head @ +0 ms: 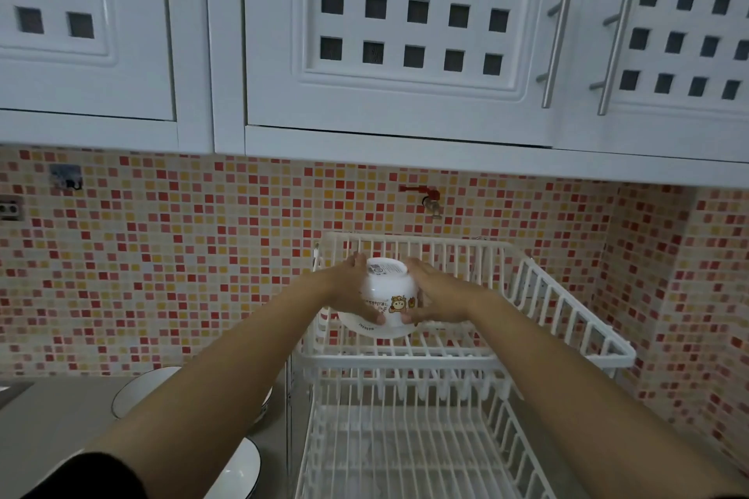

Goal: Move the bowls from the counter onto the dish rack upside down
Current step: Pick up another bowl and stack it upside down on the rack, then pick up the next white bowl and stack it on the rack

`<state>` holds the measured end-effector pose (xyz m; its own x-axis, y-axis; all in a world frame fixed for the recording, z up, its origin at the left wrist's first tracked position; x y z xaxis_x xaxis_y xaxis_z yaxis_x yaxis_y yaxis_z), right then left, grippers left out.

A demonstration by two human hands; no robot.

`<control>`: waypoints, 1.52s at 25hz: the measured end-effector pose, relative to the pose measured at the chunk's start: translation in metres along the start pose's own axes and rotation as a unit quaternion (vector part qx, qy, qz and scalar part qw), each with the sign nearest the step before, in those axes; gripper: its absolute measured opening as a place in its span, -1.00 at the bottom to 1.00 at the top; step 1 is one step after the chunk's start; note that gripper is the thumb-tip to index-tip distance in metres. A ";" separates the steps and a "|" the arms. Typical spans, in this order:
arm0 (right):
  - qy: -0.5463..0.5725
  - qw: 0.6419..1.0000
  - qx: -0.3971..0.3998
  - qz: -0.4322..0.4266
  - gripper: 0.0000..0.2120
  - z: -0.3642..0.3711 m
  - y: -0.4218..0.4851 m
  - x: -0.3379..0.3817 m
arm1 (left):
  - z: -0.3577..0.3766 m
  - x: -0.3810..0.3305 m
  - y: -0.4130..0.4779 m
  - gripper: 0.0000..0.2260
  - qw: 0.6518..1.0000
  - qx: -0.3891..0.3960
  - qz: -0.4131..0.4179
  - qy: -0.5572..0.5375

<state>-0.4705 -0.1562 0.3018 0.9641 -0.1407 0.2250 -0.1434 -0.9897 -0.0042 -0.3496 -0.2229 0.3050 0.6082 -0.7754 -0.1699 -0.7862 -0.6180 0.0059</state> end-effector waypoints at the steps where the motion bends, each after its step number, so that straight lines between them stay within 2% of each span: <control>1: -0.006 1.000 -0.006 0.002 -0.02 -0.006 -0.003 0.000 | -0.004 -0.002 -0.001 0.11 1.000 0.002 0.005 0.007; 4: -0.034 0.998 -0.060 -0.008 -0.13 -0.038 -0.015 0.020 | -0.041 -0.008 -0.011 -0.01 0.998 -0.052 0.024 0.005; 8: -0.035 0.990 -0.124 -0.063 -0.27 -0.069 -0.015 0.087 | -0.095 0.009 -0.040 -0.35 0.990 -0.137 0.011 0.014; 11: -0.031 0.988 -0.122 -0.088 -0.34 -0.056 0.003 0.139 | -0.101 0.045 -0.069 -0.46 0.990 -0.138 -0.034 0.021; 14: -0.002 0.989 -0.130 -0.071 -0.34 -0.037 0.023 0.189 | -0.098 0.091 -0.107 -0.50 0.987 -0.131 -0.090 0.037; 18: 0.056 0.991 -0.091 -0.079 -0.35 0.019 0.039 0.272 | -0.081 0.164 -0.173 -0.53 0.977 -0.125 -0.170 0.038; 23: 0.086 0.992 0.023 -0.092 -0.37 0.150 0.047 0.331 | 0.000 0.261 -0.235 -0.45 0.960 -0.077 -0.266 -0.047; 28: 0.124 0.990 0.065 -0.006 -0.40 0.276 0.059 0.352 | 0.099 0.337 -0.275 -0.45 0.940 -0.008 -0.327 -0.094; 31: 0.168 0.979 0.086 0.076 -0.40 0.343 0.063 0.351 | 0.163 0.371 -0.290 -0.46 0.924 0.012 -0.355 -0.141; 33: 0.204 0.965 0.090 0.137 -0.35 0.397 0.083 0.358 | 0.214 0.413 -0.290 -0.48 0.905 0.001 -0.385 -0.182; 38: 0.274 0.927 0.070 0.247 -0.35 0.431 0.090 0.348 | 0.258 0.428 -0.290 -0.56 0.864 -0.067 -0.442 -0.233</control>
<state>-0.0518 -0.3063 -0.0407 0.5242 -0.5805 0.6231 -0.4699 -0.8074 -0.3568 0.1105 -0.3417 -0.0233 0.8300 0.1231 -0.5440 0.0006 -0.9756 -0.2198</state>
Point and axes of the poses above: each hand's wrist, its own y-axis towards the middle knuckle, its own z-axis out of the palm, x = y × z, the point moved 8 cm from there along y, towards the middle knuckle, and after that the axes turned 7 degrees about z, right-handed, at the moved point
